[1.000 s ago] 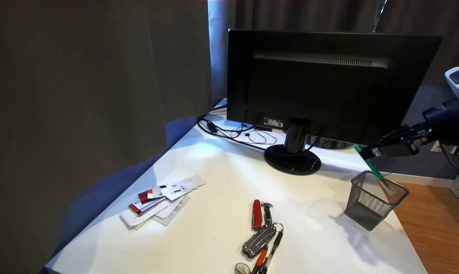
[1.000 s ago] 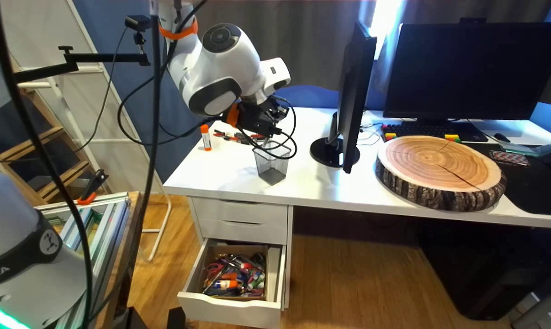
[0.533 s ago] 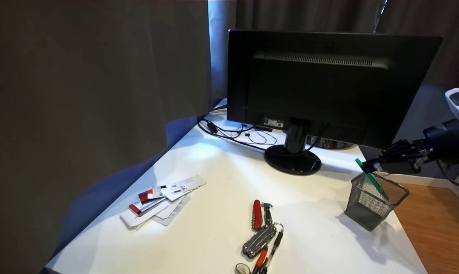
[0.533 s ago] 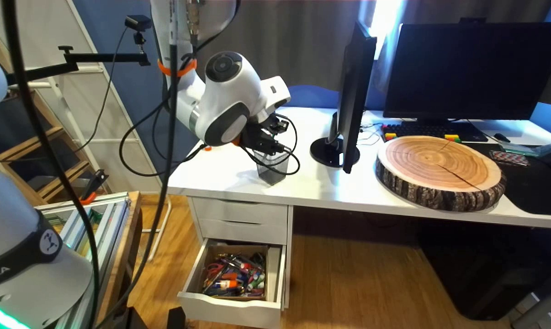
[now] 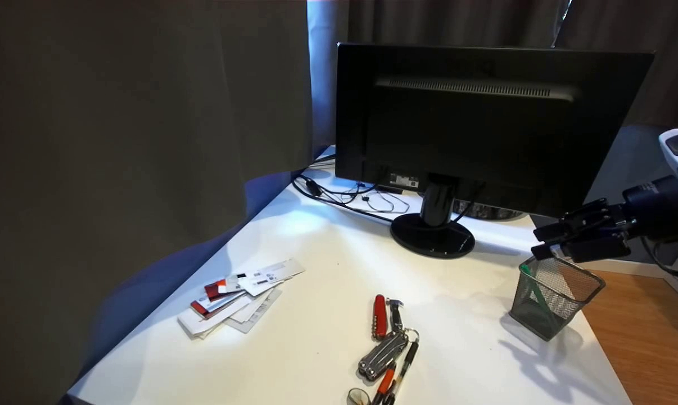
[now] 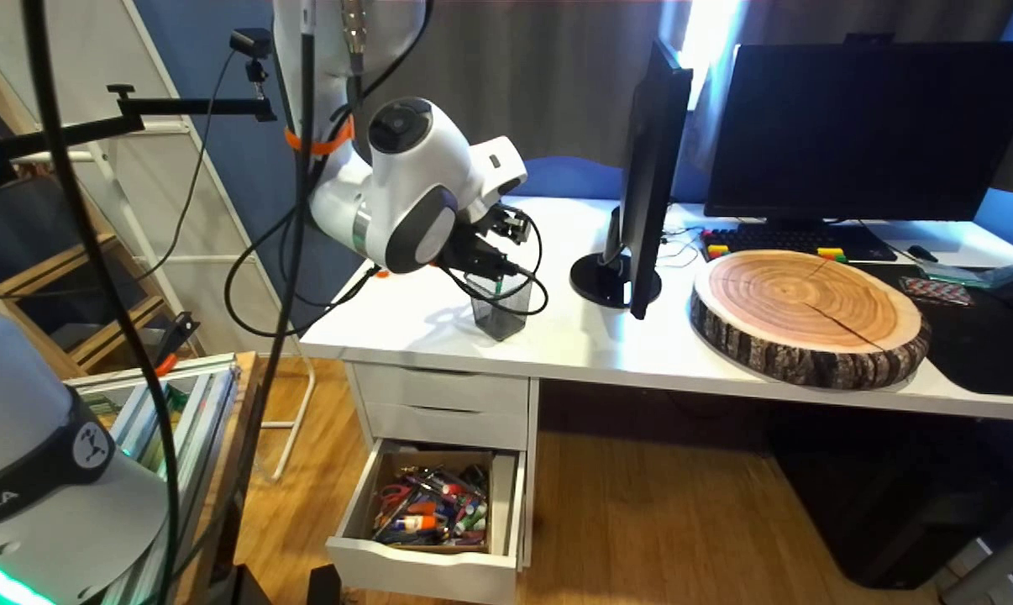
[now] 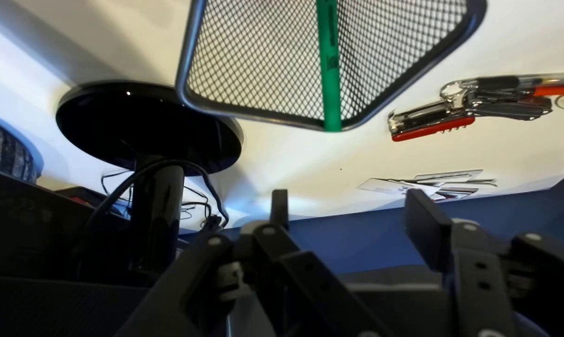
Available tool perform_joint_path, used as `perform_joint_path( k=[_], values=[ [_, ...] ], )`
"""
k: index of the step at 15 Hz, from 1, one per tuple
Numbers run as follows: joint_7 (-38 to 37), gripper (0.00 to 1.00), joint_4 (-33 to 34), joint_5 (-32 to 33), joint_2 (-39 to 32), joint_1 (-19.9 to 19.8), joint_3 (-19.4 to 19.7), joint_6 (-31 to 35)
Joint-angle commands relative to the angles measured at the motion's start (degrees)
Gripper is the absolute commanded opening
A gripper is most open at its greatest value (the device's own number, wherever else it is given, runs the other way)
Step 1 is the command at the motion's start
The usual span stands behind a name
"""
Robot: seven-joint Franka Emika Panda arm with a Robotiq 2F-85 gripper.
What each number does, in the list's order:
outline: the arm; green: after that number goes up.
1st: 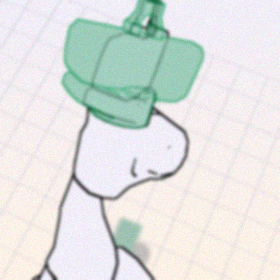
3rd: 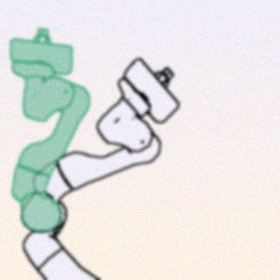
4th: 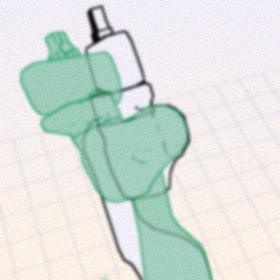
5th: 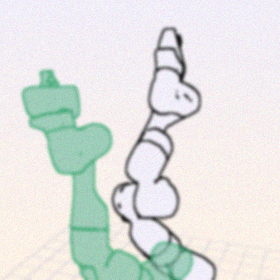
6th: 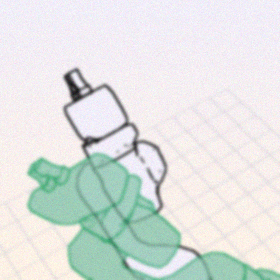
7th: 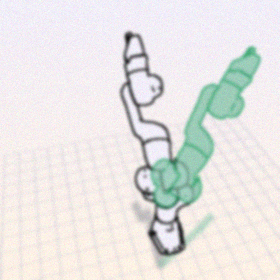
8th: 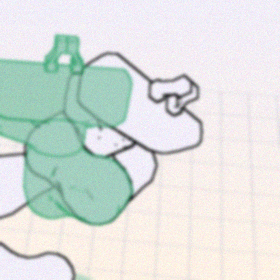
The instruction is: Take the bin out of the drawer and put a pen into it
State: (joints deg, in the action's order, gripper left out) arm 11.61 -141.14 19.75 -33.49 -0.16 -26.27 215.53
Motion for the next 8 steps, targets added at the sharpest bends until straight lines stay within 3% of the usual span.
perform_joint_path(
  k=[1,8],
  values=[
    [-5.1,0.97,-3.6,-3.5,9.9,6.1,3.6,-3.5],
    [-9.9,1.00,-6.4,-14.8,26.3,14.7,6.4,-22.4]
  ],
)
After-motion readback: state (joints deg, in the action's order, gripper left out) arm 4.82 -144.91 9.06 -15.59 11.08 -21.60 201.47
